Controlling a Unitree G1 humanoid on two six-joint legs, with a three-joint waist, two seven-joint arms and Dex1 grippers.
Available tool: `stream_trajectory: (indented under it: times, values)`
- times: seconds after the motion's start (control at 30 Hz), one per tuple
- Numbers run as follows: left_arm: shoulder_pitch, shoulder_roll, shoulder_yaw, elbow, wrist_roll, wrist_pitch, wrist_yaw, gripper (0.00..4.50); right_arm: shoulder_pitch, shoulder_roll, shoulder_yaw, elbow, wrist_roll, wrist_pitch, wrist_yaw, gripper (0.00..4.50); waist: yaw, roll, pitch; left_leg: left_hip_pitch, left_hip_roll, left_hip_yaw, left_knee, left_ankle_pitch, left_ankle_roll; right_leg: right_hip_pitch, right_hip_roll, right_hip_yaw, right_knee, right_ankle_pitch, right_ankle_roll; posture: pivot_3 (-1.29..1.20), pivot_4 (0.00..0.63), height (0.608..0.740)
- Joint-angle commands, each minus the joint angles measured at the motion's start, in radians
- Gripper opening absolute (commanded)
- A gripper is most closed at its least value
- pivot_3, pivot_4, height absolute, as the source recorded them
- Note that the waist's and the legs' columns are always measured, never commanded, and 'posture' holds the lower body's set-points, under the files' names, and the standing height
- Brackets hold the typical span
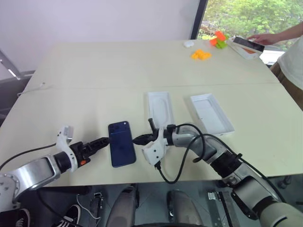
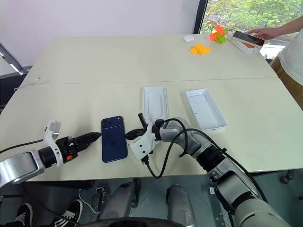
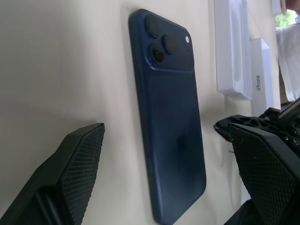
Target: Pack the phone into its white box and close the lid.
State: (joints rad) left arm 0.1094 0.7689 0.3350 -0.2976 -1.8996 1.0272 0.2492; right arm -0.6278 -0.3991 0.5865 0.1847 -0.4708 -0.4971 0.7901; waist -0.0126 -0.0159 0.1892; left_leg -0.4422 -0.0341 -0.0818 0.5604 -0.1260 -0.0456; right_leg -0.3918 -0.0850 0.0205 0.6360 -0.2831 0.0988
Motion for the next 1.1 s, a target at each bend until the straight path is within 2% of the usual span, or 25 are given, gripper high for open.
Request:
stream_trajectory:
  times: [0.03,0.4,0.9,1.1]
  values:
    - [-0.017,-0.005,-0.043,-0.033,-0.058,-0.062,0.065,4.41,-0.022,0.014,0.009,0.000,-0.019,-0.030,-0.021,0.00,0.000,0.000,0.000,0.000,0.000,0.000,0.000,0.000,0.000,0.000,0.001,0.000,0.000,0.000,0.000,0.00,0.150,0.740]
    - [-0.035,-0.029,-0.152,-0.025,-0.040,-0.120,0.119,4.41,-0.034,0.027,0.052,0.068,-0.144,-0.073,-0.103,0.00,0.002,0.000,0.000,0.005,0.000,0.000,0.000,0.000,0.000,0.004,0.003,0.000,0.000,0.000,0.000,0.00,0.150,0.740]
    - [-0.050,-0.041,-0.199,-0.015,-0.043,-0.131,0.115,4.41,-0.072,0.096,0.094,0.130,-0.196,-0.087,-0.142,0.00,0.004,0.000,-0.002,0.015,-0.002,-0.001,0.000,0.000,0.000,0.014,-0.002,-0.001,-0.002,0.000,0.000,0.00,0.150,0.740]
    - [-0.039,-0.036,-0.194,-0.021,-0.032,-0.133,0.109,4.41,-0.106,0.033,0.038,0.156,-0.151,-0.097,-0.121,0.00,0.004,0.000,-0.002,0.015,-0.003,-0.001,0.000,0.000,0.000,0.016,-0.004,-0.001,-0.006,0.000,0.000,0.00,0.150,0.740]
